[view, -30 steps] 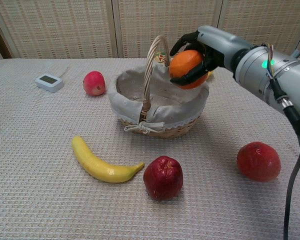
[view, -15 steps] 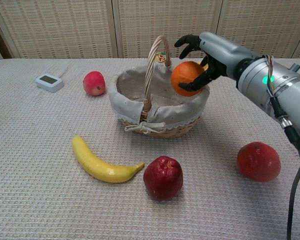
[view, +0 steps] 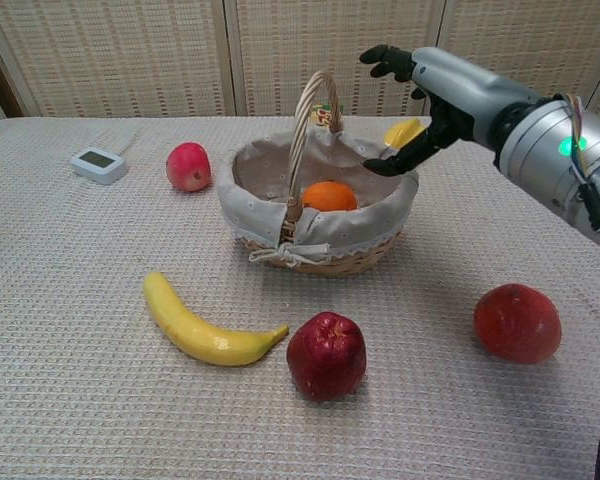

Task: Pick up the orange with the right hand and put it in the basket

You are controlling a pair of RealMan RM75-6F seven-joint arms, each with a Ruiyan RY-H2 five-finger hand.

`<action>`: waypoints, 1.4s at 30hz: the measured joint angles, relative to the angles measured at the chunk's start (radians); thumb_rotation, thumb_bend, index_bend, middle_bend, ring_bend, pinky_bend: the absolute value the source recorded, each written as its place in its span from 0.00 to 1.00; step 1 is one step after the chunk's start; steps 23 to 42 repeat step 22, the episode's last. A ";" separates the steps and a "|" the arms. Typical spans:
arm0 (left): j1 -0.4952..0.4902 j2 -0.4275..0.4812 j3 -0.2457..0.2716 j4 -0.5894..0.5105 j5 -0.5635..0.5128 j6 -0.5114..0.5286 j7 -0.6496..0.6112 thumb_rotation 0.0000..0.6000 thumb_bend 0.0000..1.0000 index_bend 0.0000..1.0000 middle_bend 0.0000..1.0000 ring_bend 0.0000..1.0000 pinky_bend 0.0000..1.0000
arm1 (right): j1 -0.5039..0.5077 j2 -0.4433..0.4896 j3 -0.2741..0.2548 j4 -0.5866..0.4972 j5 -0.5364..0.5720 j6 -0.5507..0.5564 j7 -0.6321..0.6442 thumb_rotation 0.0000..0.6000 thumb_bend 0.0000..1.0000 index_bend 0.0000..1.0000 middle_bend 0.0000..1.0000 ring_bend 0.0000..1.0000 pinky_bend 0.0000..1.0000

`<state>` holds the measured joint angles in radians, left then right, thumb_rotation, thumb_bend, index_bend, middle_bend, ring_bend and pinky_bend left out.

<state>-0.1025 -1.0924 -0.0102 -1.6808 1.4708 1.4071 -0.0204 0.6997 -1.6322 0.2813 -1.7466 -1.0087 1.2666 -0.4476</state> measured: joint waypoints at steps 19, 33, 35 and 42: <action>0.004 -0.016 0.002 0.010 0.014 0.021 0.063 1.00 0.35 0.00 0.00 0.00 0.07 | -0.433 0.545 -0.426 -0.207 -0.493 0.237 0.139 1.00 0.15 0.00 0.00 0.00 0.04; 0.005 -0.018 0.002 0.013 0.017 0.024 0.066 1.00 0.35 0.00 0.00 0.00 0.07 | -0.492 0.548 -0.455 -0.110 -0.549 0.299 0.172 1.00 0.15 0.00 0.00 0.00 0.04; 0.005 -0.018 0.002 0.013 0.017 0.024 0.066 1.00 0.35 0.00 0.00 0.00 0.07 | -0.492 0.548 -0.455 -0.110 -0.549 0.299 0.172 1.00 0.15 0.00 0.00 0.00 0.04; 0.005 -0.018 0.002 0.013 0.017 0.024 0.066 1.00 0.35 0.00 0.00 0.00 0.07 | -0.492 0.548 -0.455 -0.110 -0.549 0.299 0.172 1.00 0.15 0.00 0.00 0.00 0.04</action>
